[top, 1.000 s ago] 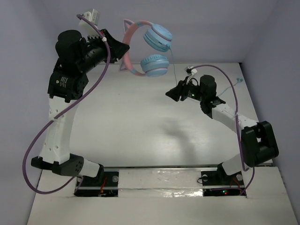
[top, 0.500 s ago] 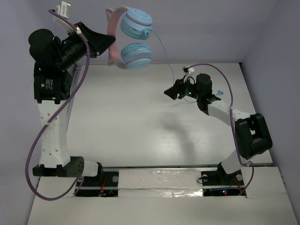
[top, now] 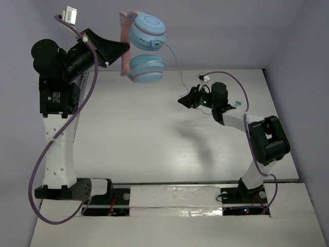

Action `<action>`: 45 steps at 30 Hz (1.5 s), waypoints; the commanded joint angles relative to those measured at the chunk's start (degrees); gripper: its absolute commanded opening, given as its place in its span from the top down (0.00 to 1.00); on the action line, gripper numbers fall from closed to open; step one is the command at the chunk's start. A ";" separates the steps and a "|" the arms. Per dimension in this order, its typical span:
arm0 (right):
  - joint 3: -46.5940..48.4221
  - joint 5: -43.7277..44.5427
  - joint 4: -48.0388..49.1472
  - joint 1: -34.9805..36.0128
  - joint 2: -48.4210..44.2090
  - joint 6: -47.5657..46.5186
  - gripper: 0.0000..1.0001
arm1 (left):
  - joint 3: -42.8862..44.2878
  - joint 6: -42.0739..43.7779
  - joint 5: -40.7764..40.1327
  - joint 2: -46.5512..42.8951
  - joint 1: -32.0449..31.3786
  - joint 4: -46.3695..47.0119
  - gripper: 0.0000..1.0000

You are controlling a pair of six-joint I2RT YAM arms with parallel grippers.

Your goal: Wrap the headphones

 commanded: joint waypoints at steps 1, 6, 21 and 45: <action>0.48 -0.35 5.39 0.14 0.19 0.39 0.59 | 0.12 -2.93 0.41 -1.92 0.24 6.55 1.00; -2.94 -2.37 7.57 0.84 0.28 2.75 1.00 | -3.56 -5.83 -3.01 -2.27 0.24 9.88 1.00; -5.06 35.05 -25.36 28.15 -18.25 2.49 1.00 | -24.13 -1.18 -44.05 0.45 -0.99 10.94 1.00; -5.86 57.66 -44.09 34.58 -28.98 6.89 1.00 | -24.57 0.23 -56.10 -2.89 -0.73 8.04 1.00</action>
